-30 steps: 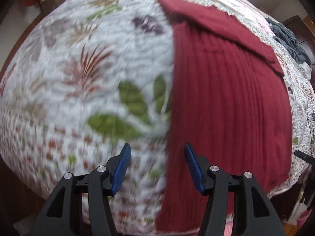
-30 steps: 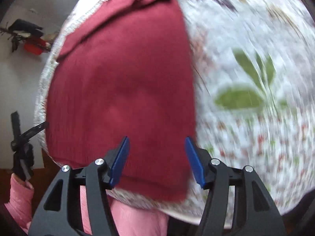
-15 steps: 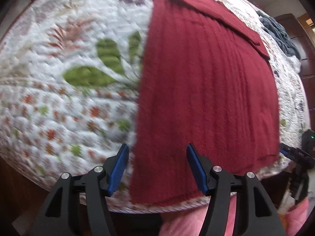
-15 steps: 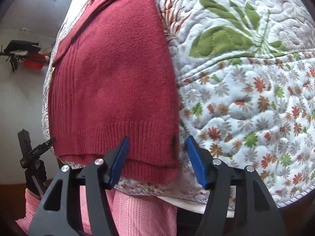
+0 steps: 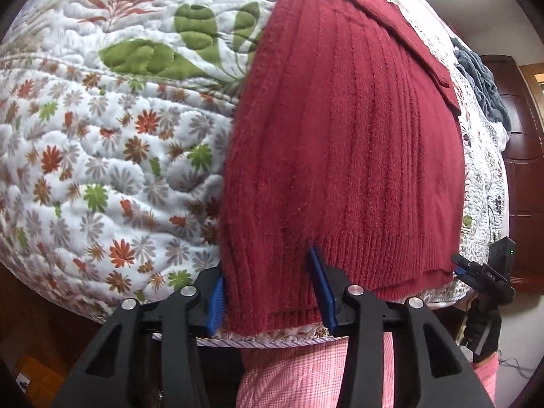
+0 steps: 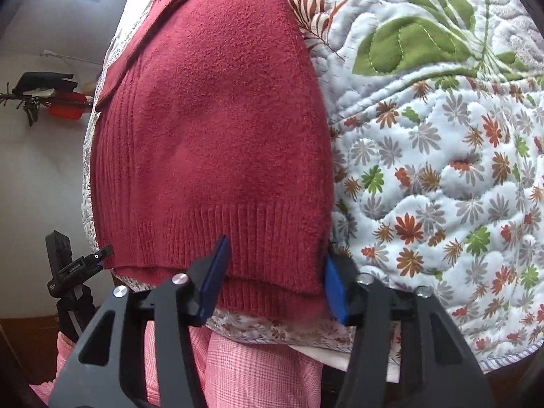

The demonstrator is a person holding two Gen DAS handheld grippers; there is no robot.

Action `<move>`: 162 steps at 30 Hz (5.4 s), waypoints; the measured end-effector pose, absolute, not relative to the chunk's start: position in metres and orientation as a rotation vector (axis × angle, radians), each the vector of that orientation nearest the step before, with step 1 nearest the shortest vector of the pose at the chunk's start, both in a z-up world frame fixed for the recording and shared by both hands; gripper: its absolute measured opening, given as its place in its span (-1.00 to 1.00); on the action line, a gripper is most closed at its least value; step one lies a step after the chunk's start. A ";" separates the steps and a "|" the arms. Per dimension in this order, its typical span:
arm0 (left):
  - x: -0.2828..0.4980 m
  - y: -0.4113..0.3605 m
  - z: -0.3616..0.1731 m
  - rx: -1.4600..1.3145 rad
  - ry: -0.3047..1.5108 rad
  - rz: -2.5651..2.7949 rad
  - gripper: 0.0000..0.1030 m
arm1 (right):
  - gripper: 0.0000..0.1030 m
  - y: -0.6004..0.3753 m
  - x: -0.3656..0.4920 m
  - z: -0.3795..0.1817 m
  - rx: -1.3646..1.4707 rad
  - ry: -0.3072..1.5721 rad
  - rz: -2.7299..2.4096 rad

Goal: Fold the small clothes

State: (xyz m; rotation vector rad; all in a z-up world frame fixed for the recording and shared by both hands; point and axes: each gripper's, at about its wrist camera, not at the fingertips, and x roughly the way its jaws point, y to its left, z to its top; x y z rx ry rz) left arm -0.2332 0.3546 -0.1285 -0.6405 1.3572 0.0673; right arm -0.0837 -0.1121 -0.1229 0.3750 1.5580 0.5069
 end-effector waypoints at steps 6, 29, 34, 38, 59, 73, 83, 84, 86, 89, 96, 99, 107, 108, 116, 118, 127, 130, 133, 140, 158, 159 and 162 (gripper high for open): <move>-0.225 0.350 -0.124 -0.687 1.327 0.062 -0.85 | -0.89 -0.113 -0.082 -0.105 0.436 1.537 0.543; -0.100 0.413 -0.064 -0.799 1.056 -0.015 -0.87 | -0.89 -0.081 0.083 -0.056 0.620 1.400 0.618; -0.069 0.422 -0.086 -0.786 1.088 0.017 -0.87 | -0.89 -0.076 0.112 -0.074 0.613 1.435 0.601; -0.057 0.429 -0.101 -0.801 1.107 0.023 -0.85 | -0.88 -0.069 0.129 -0.088 0.602 1.466 0.585; -0.091 0.459 -0.058 -0.739 0.984 0.028 -0.30 | -0.17 -0.122 0.118 -0.077 0.600 1.404 0.502; -0.033 0.388 -0.087 -0.150 1.152 0.105 -0.76 | 0.04 -0.048 0.105 -0.059 0.186 1.356 0.575; -0.051 0.384 -0.076 -0.214 1.085 0.046 -0.85 | 0.29 -0.009 0.114 -0.072 -0.095 1.297 0.593; -0.048 0.384 -0.080 -0.205 1.097 0.049 -0.85 | 0.29 -0.006 0.118 -0.076 -0.108 1.306 0.591; -0.038 0.384 -0.092 -0.204 1.127 0.042 -0.82 | 0.29 0.000 0.126 -0.087 -0.126 1.333 0.575; -0.027 0.383 -0.103 -0.202 1.150 0.043 -0.67 | 0.17 0.004 0.136 -0.104 -0.132 1.371 0.563; -0.030 0.377 -0.098 -0.198 1.117 0.041 -0.86 | -0.88 0.001 0.125 -0.088 -0.109 1.316 0.599; -0.046 0.375 -0.081 -0.213 1.060 0.035 -0.87 | -0.89 -0.008 0.111 -0.070 -0.074 1.270 0.630; -0.094 0.358 -0.028 -0.172 0.899 0.000 -0.87 | -0.89 -0.039 0.076 -0.017 0.060 1.185 0.682; -0.096 0.357 -0.019 -0.163 0.877 0.002 -0.88 | -0.89 -0.039 0.077 -0.011 0.065 1.177 0.681; -0.053 0.360 0.050 -0.159 0.703 -0.007 -0.88 | -0.89 -0.038 0.120 0.058 0.107 1.050 0.668; -0.032 0.363 0.061 -0.160 0.670 -0.001 -0.88 | -0.89 -0.034 0.138 0.070 0.103 1.027 0.654; 0.088 0.389 0.078 -0.162 0.605 0.074 -0.88 | -0.89 -0.002 0.244 0.079 0.057 0.989 0.548; 0.123 0.399 0.062 -0.140 0.625 0.108 -0.88 | -0.89 0.009 0.279 0.065 0.058 1.001 0.518; 0.158 0.411 0.038 -0.126 0.672 0.129 -0.88 | -0.89 0.022 0.314 0.041 0.054 1.031 0.486; 0.208 0.424 -0.041 -0.102 0.831 0.159 -0.88 | -0.89 0.055 0.359 -0.029 -0.002 1.128 0.428; 0.201 0.469 -0.066 -0.269 0.903 0.287 -0.32 | -0.20 0.016 0.355 -0.069 0.093 1.202 0.337; 0.195 0.470 -0.058 -0.272 0.885 0.278 -0.31 | -0.20 0.009 0.346 -0.063 0.109 1.197 0.349; 0.163 0.457 -0.037 -0.261 0.861 0.235 -0.24 | 0.03 -0.010 0.303 -0.050 0.132 1.213 0.421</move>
